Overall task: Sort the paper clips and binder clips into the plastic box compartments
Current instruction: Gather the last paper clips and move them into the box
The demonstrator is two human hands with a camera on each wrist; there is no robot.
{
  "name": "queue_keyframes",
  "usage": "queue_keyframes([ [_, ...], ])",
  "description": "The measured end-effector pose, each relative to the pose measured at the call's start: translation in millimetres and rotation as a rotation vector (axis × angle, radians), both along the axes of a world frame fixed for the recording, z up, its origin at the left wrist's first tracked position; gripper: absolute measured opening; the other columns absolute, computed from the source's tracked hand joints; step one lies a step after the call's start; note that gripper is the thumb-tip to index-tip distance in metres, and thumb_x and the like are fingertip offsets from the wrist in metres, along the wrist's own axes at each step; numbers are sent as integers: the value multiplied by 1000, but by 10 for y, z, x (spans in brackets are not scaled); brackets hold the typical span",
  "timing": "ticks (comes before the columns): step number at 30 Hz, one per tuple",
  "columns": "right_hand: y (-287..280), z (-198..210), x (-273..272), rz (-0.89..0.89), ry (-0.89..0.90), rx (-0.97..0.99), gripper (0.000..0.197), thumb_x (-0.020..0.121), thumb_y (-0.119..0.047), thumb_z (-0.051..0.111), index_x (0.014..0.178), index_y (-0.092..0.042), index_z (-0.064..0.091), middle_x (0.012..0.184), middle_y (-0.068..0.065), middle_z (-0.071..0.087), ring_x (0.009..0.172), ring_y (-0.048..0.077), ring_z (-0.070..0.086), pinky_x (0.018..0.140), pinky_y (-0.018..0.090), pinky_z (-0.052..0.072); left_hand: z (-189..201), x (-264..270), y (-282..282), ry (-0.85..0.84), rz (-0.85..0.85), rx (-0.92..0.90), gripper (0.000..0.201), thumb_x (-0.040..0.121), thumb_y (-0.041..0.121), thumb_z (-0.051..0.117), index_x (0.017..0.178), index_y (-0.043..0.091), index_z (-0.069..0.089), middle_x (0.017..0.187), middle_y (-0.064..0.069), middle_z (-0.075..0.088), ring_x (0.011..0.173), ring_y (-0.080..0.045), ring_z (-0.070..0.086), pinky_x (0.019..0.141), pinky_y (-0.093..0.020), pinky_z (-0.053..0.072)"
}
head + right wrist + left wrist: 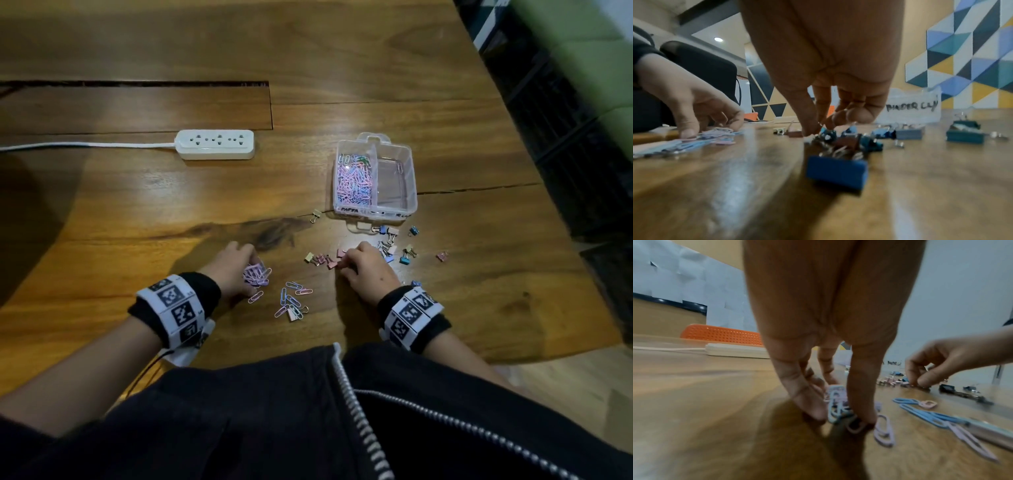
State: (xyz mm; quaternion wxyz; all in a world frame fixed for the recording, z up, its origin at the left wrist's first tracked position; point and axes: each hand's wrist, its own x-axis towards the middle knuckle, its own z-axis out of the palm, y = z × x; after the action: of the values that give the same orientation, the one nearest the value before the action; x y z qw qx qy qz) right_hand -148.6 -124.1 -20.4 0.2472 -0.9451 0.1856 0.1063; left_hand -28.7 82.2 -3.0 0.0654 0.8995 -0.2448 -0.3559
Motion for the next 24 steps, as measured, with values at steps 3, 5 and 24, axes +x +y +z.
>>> queue_keyframes([
  [3,78,14,-39,51,-82,-79,19,87,-16,51,102,-7,58,107,9,49,98,21,46,87,27,41,-40,-80,-74,-13,-40,-107,37,77,12,70,110,6,54,96,-2,44,97,-24,52,80,-26,39],
  [5,246,-1,-81,198,-103,21,26,84,-22,57,107,-11,56,110,9,48,103,22,44,92,34,42,-47,-123,-115,-73,-104,-124,29,82,15,65,108,7,56,95,-3,47,98,-24,53,79,-26,38],
  [24,460,-75,42,275,38,47,23,86,-19,55,102,-2,56,113,13,47,99,30,52,90,44,45,45,18,-131,734,686,-648,25,92,-3,35,80,5,55,79,-7,51,63,-14,52,45,-15,51],
])
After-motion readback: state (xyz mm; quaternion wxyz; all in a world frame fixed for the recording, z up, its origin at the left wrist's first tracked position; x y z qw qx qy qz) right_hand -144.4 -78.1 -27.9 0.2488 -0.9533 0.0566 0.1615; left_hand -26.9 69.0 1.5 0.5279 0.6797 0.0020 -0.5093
